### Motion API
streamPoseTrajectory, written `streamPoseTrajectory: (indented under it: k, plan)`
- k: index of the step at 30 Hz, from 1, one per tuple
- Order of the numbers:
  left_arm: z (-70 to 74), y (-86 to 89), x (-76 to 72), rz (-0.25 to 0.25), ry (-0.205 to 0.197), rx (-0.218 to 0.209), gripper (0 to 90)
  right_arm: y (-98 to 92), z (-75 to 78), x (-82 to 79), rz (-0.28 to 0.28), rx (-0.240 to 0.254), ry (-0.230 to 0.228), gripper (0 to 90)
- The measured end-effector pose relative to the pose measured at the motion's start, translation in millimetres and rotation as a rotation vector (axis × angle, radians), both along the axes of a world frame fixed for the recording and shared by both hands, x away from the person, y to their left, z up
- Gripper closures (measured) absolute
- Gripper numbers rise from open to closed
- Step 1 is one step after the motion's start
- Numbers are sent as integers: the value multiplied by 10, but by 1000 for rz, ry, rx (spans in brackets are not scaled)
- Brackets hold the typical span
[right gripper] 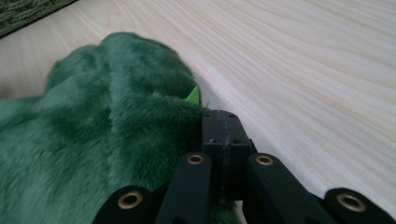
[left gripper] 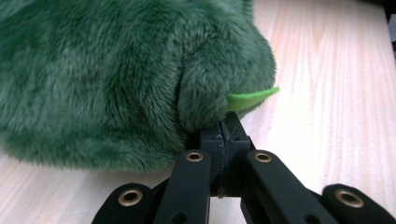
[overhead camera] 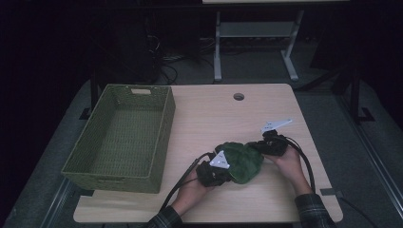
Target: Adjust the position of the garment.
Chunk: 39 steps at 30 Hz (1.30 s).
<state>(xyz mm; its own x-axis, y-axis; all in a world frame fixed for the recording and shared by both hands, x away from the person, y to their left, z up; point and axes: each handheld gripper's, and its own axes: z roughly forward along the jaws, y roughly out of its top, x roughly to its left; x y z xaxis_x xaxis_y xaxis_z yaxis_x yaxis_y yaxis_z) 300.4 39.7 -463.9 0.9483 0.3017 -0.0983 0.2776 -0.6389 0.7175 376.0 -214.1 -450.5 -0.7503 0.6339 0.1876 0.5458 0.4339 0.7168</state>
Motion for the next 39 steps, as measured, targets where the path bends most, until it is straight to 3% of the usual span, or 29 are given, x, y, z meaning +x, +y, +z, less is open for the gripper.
streamPoseTrajectory:
  k: [10, 18, 21, 23, 27, 32, 35, 36, 37, 39]
  plan:
    - [-26, 222, 154, 75, -11, 12, 896, -41, -29, -172, 6, -3, 14, 899]
    - [-50, 341, 217, 99, -20, 34, 895, -35, -39, -367, 23, -19, 23, 899]
    - [-37, 389, 251, 101, -41, 57, 894, -13, -38, -485, 38, -29, 39, 899]
    - [-36, 397, 259, 98, -39, 57, 895, -6, -47, -548, 47, -45, 11, 899]
    - [-32, 394, 257, 92, -40, 57, 891, 11, -52, -641, 42, -60, -5, 894]
    - [-15, 435, 272, 96, -25, 49, 872, -85, -31, -721, -31, -61, -65, 767]
    - [-2, 459, 275, 95, -21, 52, 839, -157, -22, -751, -62, -66, -71, 695]
    - [2, 467, 271, 96, -17, 47, 839, -195, -22, -778, -85, -59, -83, 644]
    - [13, 484, 274, 85, -20, 59, 805, -279, -48, -821, -125, -58, -100, 518]
    - [40, 501, 255, 76, -27, 67, 766, -358, -86, -864, -162, -74, -106, 425]
